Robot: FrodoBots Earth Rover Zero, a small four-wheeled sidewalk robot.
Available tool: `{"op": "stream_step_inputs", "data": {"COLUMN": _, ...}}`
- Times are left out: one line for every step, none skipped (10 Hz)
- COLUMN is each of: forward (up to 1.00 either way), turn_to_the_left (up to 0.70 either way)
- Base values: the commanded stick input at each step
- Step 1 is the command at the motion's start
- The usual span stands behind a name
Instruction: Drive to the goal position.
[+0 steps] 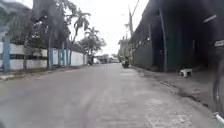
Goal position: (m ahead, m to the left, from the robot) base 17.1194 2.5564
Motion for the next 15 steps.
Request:
{"op": "stream_step_inputs", "data": {"forward": 1.00, "turn_to_the_left": 0.04}}
{"op": "stream_step_inputs", "data": {"forward": 1.00, "turn_to_the_left": 0.04}}
{"op": "stream_step_inputs", "data": {"forward": 1.00, "turn_to_the_left": 0.04}}
{"op": "stream_step_inputs", "data": {"forward": 1.00, "turn_to_the_left": 0.04}}
{"op": "stream_step_inputs", "data": {"forward": 1.00, "turn_to_the_left": 0.04}}
{"op": "stream_step_inputs", "data": {"forward": 1.00, "turn_to_the_left": 0.04}}
{"op": "stream_step_inputs", "data": {"forward": 1.00, "turn_to_the_left": 0.04}}
{"op": "stream_step_inputs", "data": {"forward": 1.00, "turn_to_the_left": 0.04}}
{"op": "stream_step_inputs", "data": {"forward": 1.00, "turn_to_the_left": 0.04}}
{"op": "stream_step_inputs", "data": {"forward": 1.00, "turn_to_the_left": 0.04}}
{"op": "stream_step_inputs", "data": {"forward": 1.00, "turn_to_the_left": 0.04}}
{"op": "stream_step_inputs", "data": {"forward": 1.00, "turn_to_the_left": 0.04}}
{"op": "stream_step_inputs", "data": {"forward": 1.00, "turn_to_the_left": 0.04}}
{"op": "stream_step_inputs", "data": {"forward": 1.00, "turn_to_the_left": 0.04}}
{"op": "stream_step_inputs", "data": {"forward": 1.00, "turn_to_the_left": 0.04}}
